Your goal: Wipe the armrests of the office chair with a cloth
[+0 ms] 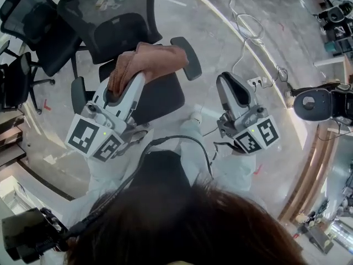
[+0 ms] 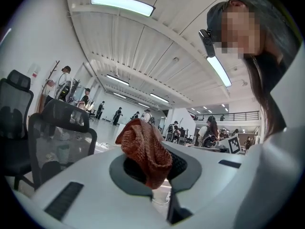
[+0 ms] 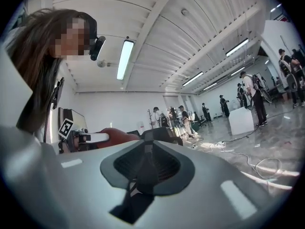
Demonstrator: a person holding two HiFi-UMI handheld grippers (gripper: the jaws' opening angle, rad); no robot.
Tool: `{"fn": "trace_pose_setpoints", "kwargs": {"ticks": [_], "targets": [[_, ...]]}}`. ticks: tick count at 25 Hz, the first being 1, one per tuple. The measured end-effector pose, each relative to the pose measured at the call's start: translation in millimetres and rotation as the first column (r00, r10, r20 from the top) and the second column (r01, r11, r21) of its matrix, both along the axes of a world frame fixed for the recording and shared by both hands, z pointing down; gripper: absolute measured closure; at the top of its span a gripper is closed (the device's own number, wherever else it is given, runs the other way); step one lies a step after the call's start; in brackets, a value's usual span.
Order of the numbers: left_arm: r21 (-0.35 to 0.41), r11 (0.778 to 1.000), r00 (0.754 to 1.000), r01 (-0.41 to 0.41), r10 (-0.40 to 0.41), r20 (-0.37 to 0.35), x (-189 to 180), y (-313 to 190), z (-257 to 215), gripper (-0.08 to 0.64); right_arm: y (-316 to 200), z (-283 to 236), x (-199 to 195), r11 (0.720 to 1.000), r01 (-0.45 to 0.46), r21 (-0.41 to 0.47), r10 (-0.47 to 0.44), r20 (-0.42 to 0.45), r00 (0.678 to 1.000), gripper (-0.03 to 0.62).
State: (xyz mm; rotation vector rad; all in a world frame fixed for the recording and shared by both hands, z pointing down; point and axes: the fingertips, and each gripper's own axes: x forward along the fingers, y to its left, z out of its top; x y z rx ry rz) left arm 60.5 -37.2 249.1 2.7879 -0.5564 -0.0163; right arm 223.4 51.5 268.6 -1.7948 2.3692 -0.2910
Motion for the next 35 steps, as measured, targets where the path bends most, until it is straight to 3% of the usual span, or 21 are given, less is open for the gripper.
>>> {"fn": "trace_pose_setpoints", "kwargs": {"ticks": [5,9,14,20,24,31,35], "targets": [[-0.037,0.995,0.995,0.098,-0.099,-0.028,102.8,21.3,-1.6,0.523,5.6,-4.2,97.2,0.993,0.106,-0.043,-0.107,-0.013,0.994,0.550],[-0.069,0.979,0.981,0.193,-0.194,-0.003,157.2,42.1,16.8,0.523,11.5,13.3,138.6,0.967,0.240,-0.082,-0.241,0.003,0.971,0.583],[-0.073,0.959,0.962,0.273,-0.271,0.042,163.0,29.7,24.3,0.523,-0.4,26.7,128.9,0.937,0.332,-0.109,-0.333,0.014,0.943,0.591],[-0.149,0.930,0.941,0.337,-0.325,0.097,178.5,1.9,64.0,0.523,-10.9,50.4,126.8,0.906,0.394,-0.153,-0.388,0.069,0.919,0.591],[-0.192,0.918,0.931,0.348,-0.315,0.186,194.8,-27.2,108.3,0.523,-18.4,71.5,134.2,0.897,0.395,-0.199,-0.385,0.089,0.919,0.591],[-0.313,0.870,0.895,0.381,-0.263,0.361,223.9,-111.9,224.2,0.523,-49.6,120.7,130.9,0.876,0.382,-0.295,-0.376,0.081,0.923,0.591],[-0.393,0.824,0.874,0.408,-0.228,0.430,233.7,-147.0,285.5,0.523,-55.6,146.9,119.2,0.849,0.401,-0.344,-0.408,0.057,0.911,0.591]]}}
